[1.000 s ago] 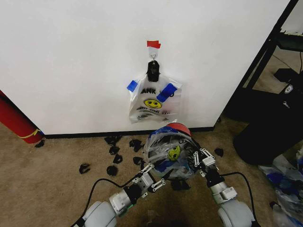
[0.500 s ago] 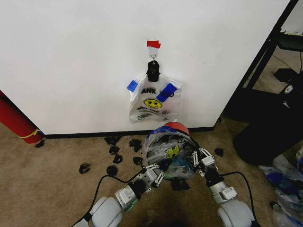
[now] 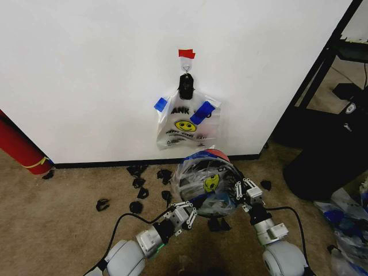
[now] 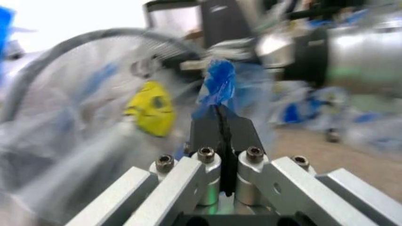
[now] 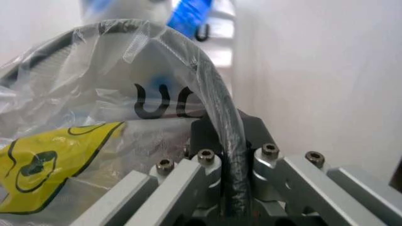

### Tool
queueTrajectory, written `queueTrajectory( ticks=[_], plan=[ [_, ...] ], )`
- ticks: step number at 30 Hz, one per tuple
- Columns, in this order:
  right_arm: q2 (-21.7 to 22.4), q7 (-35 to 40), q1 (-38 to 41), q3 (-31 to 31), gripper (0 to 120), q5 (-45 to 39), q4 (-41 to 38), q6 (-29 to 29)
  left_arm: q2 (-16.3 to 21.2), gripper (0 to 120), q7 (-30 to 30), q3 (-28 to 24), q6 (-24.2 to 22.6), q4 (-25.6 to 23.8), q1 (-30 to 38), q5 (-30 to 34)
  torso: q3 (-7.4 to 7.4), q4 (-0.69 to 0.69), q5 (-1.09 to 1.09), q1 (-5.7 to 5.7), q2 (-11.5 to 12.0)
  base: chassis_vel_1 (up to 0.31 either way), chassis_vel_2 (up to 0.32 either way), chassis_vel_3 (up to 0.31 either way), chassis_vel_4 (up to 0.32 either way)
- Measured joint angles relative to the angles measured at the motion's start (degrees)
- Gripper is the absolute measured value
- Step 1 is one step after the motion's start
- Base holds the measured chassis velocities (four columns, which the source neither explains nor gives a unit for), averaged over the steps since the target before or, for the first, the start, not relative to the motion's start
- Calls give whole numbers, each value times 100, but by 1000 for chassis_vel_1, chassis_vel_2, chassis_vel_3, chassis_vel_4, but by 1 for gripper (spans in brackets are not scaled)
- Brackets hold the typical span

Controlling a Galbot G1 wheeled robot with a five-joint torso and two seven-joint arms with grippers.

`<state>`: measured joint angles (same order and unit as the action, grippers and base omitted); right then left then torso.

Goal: Pick up the garbage bag from the wall and place it over the trash bin.

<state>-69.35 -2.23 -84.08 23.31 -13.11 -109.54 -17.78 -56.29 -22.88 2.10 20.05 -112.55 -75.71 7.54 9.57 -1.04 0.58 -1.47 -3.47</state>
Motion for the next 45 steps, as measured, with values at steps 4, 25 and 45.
queueTrajectory(
  ticks=[4,25,45],
  plan=[
    [45,106,-50,-29,0,-471,-130,207,122,0,-616,194,319,16,-83,-3,0,0,0,0,0,0,0,0,0],
    [152,677,-682,-78,0,-2624,-1410,1429,-76,0,-293,805,759,925,50,-2092,0,0,0,0,0,0,0,0,0],
    [-117,820,-422,-147,0,-2560,-1080,1343,-20,29,-1317,1397,1358,1067,-285,-1372,0,0,0,0,0,0,0,0,0]
  ],
)
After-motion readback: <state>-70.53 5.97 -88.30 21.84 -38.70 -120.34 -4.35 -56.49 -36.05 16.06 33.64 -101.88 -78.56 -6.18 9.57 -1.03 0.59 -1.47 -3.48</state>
